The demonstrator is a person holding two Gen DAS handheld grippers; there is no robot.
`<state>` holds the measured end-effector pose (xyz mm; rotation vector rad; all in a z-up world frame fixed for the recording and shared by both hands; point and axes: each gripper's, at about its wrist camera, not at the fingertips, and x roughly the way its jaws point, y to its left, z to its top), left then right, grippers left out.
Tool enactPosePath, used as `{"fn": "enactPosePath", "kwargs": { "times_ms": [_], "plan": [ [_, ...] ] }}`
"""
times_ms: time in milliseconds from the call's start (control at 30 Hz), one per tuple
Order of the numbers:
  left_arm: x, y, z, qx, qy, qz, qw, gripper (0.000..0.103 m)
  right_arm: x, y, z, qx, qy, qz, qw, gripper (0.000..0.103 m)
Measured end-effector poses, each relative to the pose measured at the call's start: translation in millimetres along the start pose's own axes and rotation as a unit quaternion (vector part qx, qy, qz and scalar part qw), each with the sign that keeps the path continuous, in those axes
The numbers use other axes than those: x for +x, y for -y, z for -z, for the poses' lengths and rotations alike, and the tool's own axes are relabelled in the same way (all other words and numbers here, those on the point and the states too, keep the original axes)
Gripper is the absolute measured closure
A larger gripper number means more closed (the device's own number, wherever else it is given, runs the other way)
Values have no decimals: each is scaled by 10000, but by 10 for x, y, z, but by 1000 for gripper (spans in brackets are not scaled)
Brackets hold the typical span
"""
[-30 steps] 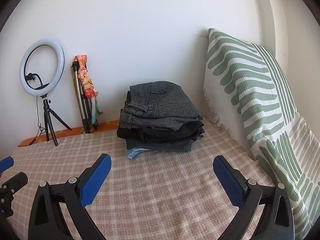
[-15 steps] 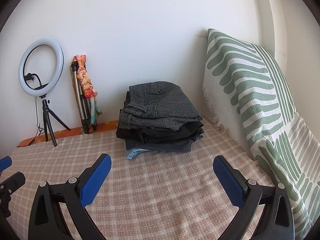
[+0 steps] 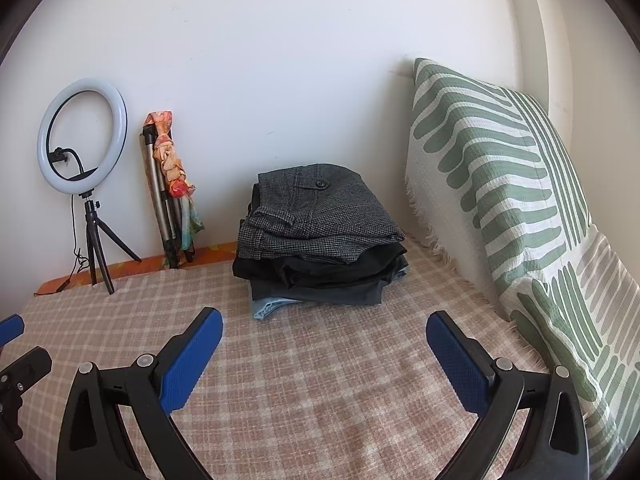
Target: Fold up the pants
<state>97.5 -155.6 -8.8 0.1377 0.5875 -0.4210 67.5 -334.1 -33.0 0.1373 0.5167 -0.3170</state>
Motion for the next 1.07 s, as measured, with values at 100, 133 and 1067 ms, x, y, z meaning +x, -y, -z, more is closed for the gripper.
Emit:
{"fn": "enactPosePath", "kwargs": {
  "times_ms": [100, 133, 1067],
  "plan": [
    [-2, 2, 2, 5, -5, 5, 10000, 19, -6, -15, 1, -14, 3, 9, 10000, 0],
    [-2, 2, 1, 9, 1, -2, 10000, 19, -4, -14, 0, -10, -2, 5, 10000, 0],
    [-27, 19, 18, 65, 106, -124, 9998, 19, -17, -56, 27, 15, -28, -11, 10000, 0]
  ]
}}
